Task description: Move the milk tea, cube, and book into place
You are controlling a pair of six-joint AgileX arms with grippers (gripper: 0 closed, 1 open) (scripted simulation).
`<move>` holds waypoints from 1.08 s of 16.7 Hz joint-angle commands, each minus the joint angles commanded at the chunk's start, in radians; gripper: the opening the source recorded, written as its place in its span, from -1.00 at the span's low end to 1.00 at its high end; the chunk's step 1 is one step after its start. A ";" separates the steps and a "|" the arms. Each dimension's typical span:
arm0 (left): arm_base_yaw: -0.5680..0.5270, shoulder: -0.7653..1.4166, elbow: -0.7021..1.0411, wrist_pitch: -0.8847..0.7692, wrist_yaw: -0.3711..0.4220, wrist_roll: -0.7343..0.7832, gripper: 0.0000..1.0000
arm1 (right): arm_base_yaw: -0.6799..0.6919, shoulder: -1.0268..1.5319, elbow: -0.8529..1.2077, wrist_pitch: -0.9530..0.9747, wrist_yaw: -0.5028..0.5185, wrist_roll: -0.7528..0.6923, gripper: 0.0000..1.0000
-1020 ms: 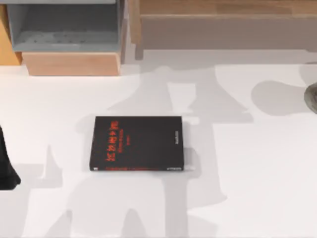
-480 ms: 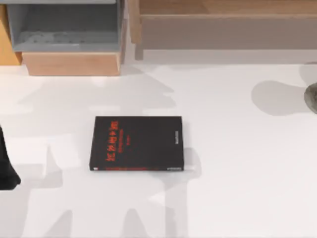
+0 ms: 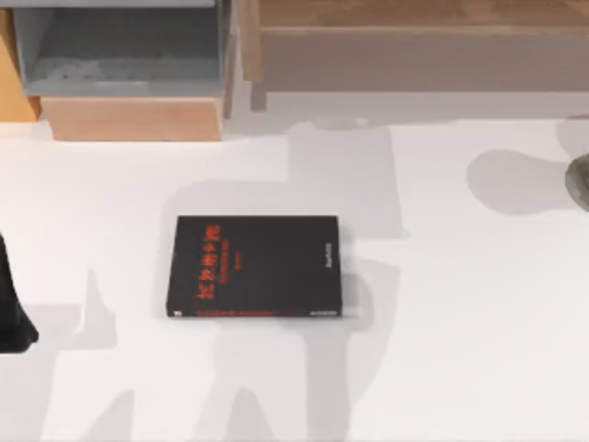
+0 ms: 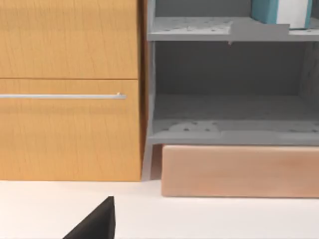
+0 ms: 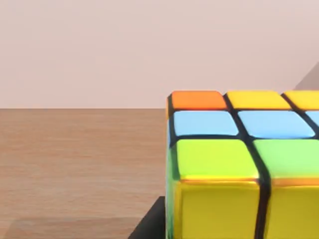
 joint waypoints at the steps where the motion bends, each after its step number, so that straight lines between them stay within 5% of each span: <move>1: 0.000 0.000 0.000 0.000 0.000 0.000 1.00 | 0.000 0.002 0.001 -0.002 0.002 0.000 -1.00; 4: 0.000 0.000 0.000 0.000 0.000 0.000 1.00 | 0.000 0.002 0.001 -0.002 0.002 0.000 -1.00; 17: 0.000 0.000 0.000 0.000 0.000 0.000 1.00 | 0.000 0.002 0.001 -0.002 0.002 0.000 0.96; 18: 0.000 0.000 0.000 0.000 0.000 0.000 1.00 | 0.000 0.002 0.001 -0.002 0.002 0.000 1.00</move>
